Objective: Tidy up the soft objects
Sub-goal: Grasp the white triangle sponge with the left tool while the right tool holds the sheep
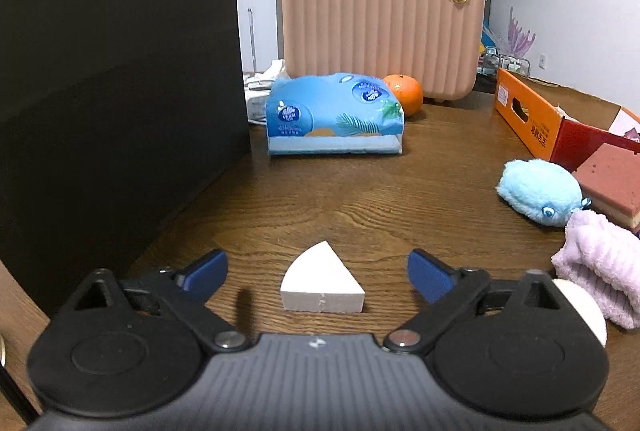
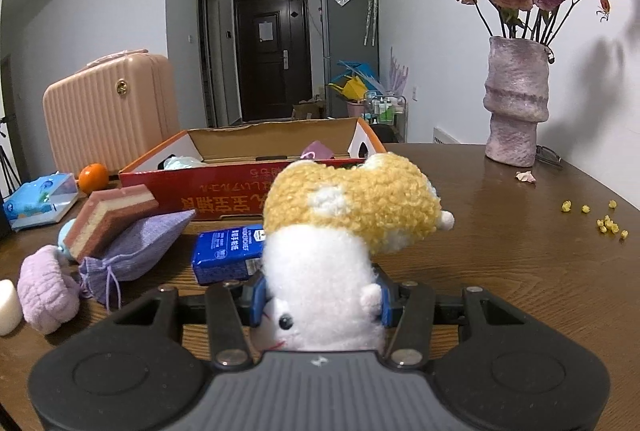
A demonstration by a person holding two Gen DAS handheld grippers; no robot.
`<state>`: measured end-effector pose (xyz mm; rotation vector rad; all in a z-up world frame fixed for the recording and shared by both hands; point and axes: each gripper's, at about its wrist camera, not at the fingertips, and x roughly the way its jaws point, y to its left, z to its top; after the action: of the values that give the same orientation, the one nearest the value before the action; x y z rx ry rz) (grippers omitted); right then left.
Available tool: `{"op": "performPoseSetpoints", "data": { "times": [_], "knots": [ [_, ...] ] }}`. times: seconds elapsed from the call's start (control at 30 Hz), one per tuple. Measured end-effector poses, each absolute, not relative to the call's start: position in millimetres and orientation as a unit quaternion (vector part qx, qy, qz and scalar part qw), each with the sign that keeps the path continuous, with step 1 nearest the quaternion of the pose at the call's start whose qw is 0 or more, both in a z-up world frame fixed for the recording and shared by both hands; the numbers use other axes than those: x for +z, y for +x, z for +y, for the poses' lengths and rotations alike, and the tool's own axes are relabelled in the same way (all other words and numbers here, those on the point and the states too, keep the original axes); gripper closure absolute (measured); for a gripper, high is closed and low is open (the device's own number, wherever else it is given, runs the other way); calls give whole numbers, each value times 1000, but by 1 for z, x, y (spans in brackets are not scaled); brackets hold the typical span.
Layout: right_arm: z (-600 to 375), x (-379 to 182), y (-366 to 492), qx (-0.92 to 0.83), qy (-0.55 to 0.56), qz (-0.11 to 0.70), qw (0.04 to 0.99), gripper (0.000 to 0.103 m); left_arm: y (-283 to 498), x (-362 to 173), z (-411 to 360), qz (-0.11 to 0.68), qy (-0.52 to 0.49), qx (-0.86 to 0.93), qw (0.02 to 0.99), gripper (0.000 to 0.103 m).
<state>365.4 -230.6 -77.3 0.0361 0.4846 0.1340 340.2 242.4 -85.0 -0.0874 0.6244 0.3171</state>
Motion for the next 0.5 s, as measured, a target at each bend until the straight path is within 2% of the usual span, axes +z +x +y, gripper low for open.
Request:
{"op": "performPoseSetpoints", "data": {
  "times": [0.17, 0.3, 0.5],
  "knots": [
    [-228, -80, 367, 67, 14, 243, 968, 54, 347, -90, 245, 316, -53, 141, 937, 28],
    [-227, -80, 367, 68, 12, 243, 968, 54, 349, -93, 247, 323, -59, 132, 935, 47],
    [-227, -79, 365, 70, 10, 239, 968, 54, 349, -94, 246, 320, -55, 131, 937, 66]
  ]
}}
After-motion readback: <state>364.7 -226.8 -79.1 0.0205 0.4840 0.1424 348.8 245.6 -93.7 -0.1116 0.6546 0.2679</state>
